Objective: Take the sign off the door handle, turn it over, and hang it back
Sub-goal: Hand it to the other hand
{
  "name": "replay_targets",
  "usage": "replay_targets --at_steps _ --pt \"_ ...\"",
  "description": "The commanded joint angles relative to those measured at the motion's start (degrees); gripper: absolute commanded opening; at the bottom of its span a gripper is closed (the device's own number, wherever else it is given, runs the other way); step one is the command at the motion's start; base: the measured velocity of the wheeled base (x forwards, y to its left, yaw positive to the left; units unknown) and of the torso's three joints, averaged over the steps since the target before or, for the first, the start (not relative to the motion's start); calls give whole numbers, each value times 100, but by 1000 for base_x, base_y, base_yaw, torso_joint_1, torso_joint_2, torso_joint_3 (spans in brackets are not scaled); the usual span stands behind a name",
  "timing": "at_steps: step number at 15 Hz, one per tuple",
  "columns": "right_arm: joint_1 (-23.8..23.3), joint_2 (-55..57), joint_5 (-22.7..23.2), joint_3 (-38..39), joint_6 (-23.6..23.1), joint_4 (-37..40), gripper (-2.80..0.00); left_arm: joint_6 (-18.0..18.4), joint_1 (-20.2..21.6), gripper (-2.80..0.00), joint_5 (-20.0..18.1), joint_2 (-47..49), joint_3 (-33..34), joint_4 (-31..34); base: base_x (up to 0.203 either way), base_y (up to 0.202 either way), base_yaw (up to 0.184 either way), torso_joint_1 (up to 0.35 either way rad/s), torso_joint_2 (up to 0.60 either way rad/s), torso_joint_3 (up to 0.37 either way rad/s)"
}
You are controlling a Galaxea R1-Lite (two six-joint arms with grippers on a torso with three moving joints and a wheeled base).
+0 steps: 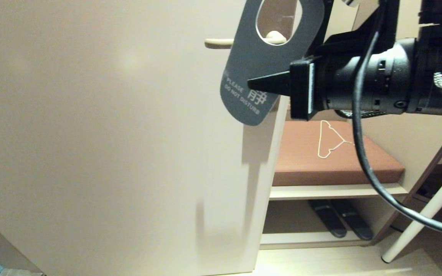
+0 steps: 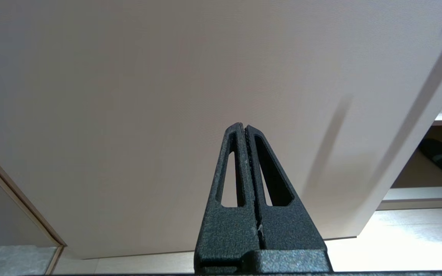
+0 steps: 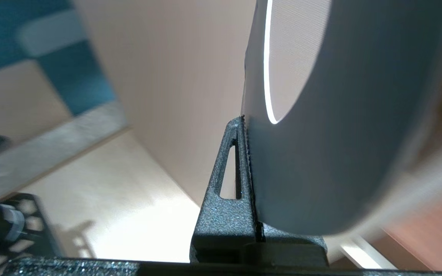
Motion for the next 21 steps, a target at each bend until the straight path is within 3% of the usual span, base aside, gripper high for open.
replay_targets --at_steps 1,5,12,18,21 --pt "-280 -510 -2 353 -52 37 -280 -2 0 -280 -3 7 0 -2 0 0 0 0 0 0" --pt "-1463 -1284 6 1077 -295 269 -280 -8 0 -280 5 7 0 -2 0 0 0 0 0 0" --pt "-3455 -2388 60 2376 -307 243 -280 0 0 -280 5 7 0 -2 0 0 0 0 0 0" --pt "-4404 -3865 414 4530 -299 -244 -280 -8 0 -280 5 7 0 -2 0 0 0 0 0 0" --pt "-4660 -4852 515 5594 -272 -409 -280 0 0 -280 5 7 0 -2 0 0 0 0 0 0"
